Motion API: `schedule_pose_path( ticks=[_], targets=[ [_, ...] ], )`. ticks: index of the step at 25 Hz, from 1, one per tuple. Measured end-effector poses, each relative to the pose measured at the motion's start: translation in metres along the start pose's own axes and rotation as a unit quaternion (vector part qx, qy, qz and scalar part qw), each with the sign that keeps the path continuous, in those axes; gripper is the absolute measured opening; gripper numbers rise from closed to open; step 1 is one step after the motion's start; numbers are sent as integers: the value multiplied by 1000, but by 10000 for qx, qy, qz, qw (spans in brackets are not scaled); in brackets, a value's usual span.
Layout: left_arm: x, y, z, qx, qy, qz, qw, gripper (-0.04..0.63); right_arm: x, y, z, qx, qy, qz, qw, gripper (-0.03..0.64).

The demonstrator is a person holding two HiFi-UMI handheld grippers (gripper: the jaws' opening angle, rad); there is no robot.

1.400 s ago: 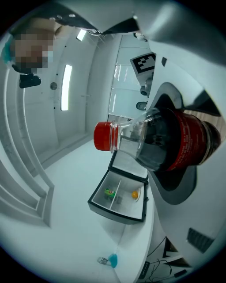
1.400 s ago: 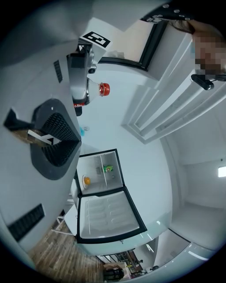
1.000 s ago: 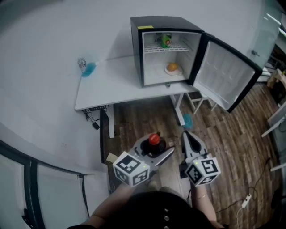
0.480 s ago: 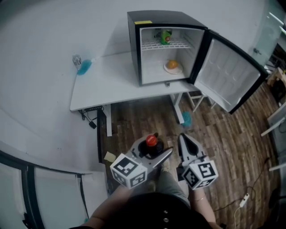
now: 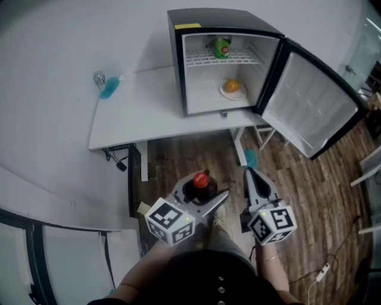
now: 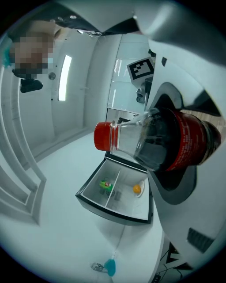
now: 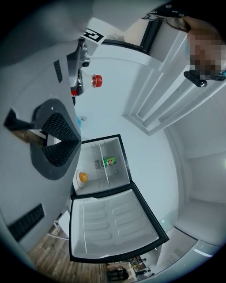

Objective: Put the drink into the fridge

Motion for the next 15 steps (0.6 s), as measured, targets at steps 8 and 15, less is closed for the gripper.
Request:
schedule_pose_path(
  ticks=[8,15],
  targets=[
    [-37,-57,-21,-39,-152,-221,9996,328,42,-61,-7,58,-105,-256,9996,3],
    [-67,-101,-42,88,-92,-516,9986,328,83,-112,-20,-16,-85,-566,9984,3]
  ],
)
Point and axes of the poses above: the fingertips, and each gripper's own axes: y backward along the fingers, x to its right, z out of its underside, the point moved 9 cm from there along y, backward along the fingers, and after that the axes turned 6 degrees about y, right-handed, at the moved point
